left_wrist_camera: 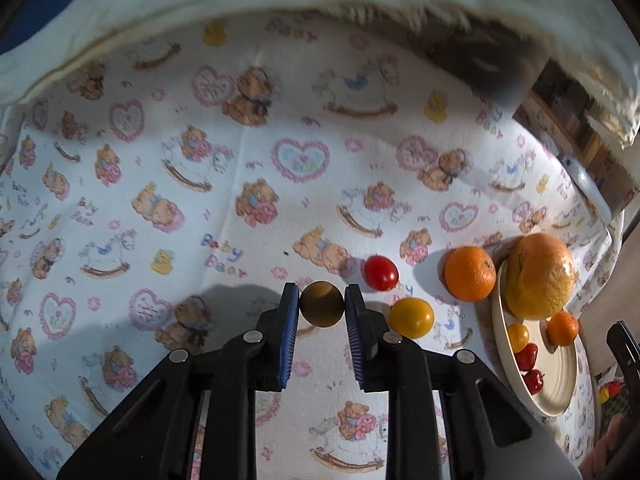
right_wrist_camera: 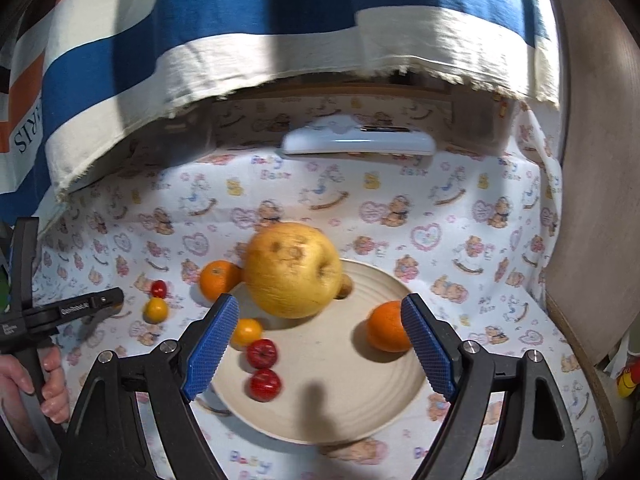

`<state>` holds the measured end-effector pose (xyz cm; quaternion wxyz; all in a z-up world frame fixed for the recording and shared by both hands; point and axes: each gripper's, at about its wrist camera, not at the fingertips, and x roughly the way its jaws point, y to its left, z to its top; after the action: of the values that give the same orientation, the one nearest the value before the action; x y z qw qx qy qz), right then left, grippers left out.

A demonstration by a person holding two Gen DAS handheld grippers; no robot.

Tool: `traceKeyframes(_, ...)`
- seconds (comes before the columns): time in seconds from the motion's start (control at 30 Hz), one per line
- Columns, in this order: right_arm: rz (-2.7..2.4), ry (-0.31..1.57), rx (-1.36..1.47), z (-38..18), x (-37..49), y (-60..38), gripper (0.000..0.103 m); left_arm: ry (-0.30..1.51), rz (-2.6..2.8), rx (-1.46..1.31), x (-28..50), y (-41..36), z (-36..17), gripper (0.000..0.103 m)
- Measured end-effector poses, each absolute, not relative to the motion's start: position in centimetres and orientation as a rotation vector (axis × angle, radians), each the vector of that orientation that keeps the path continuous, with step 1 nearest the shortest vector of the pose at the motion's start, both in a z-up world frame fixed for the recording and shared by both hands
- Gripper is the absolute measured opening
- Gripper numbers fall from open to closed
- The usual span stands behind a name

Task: Organize fruits
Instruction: 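Lower the left gripper onto a small brown round fruit and close it, then close the right gripper on a yellow cherry tomato while the left gripper holds the brown fruit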

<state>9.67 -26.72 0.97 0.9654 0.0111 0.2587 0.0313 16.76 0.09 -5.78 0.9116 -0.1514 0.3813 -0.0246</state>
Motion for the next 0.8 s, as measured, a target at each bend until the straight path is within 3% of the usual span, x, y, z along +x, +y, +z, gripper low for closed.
traceKeyframes(0.6, 0.188, 0.676, 0.025, -0.2, 14.1, -16.4, 0.085, 0.766, 0.06, -0.437, 16.8, 6.1, -6.1, 0.022)
traceKeyframes(0.8, 0.245, 0.759, 0.055, -2.1, 16.0, -14.2, 0.066, 0.766, 0.083, -0.468, 16.7, 7.7, -6.3, 0.022)
